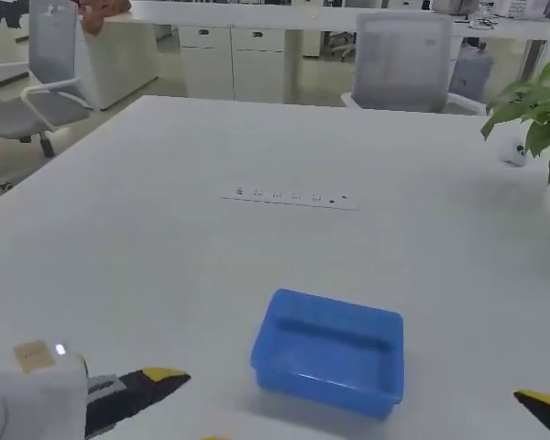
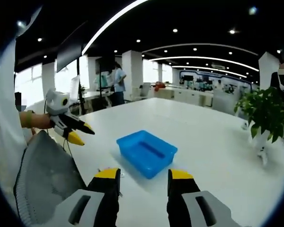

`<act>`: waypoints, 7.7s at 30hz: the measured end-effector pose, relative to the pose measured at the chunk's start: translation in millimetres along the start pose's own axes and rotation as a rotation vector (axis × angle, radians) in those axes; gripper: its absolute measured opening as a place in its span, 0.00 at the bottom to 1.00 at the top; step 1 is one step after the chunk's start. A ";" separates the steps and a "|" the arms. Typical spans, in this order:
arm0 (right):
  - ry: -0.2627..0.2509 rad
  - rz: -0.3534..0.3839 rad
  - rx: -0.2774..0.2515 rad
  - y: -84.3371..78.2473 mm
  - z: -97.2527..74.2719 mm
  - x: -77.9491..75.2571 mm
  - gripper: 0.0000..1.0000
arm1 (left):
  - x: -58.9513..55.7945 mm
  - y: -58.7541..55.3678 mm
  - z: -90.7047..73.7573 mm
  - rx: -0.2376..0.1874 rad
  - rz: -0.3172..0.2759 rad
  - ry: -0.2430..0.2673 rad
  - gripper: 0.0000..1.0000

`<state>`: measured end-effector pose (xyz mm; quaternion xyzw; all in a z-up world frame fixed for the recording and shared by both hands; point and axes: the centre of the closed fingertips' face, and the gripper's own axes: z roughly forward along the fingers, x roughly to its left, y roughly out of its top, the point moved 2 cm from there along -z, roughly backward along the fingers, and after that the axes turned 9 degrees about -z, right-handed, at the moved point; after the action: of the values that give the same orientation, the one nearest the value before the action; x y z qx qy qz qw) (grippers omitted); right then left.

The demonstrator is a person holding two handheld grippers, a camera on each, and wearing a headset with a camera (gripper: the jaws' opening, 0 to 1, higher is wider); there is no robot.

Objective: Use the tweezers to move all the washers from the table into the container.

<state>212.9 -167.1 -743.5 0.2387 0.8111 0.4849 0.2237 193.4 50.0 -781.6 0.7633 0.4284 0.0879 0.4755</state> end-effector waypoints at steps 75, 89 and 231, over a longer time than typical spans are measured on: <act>0.529 -0.421 0.297 -42.4 65.3 100.8 0.12 | -95.8 17.9 29.8 0.405 0.721 -0.347 0.00; 0.525 -0.405 0.291 -41.4 70.5 96.9 0.04 | -102.2 24.4 35.5 0.370 0.720 -0.385 0.00; 0.286 -0.022 -0.015 64.6 93.6 13.0 0.02 | 17.4 29.3 -18.2 -0.308 -0.088 0.227 0.90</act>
<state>269.3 -68.8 -727.7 0.1566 0.8336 0.5175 0.1130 211.0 69.4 -753.2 0.6473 0.4938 0.2168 0.5386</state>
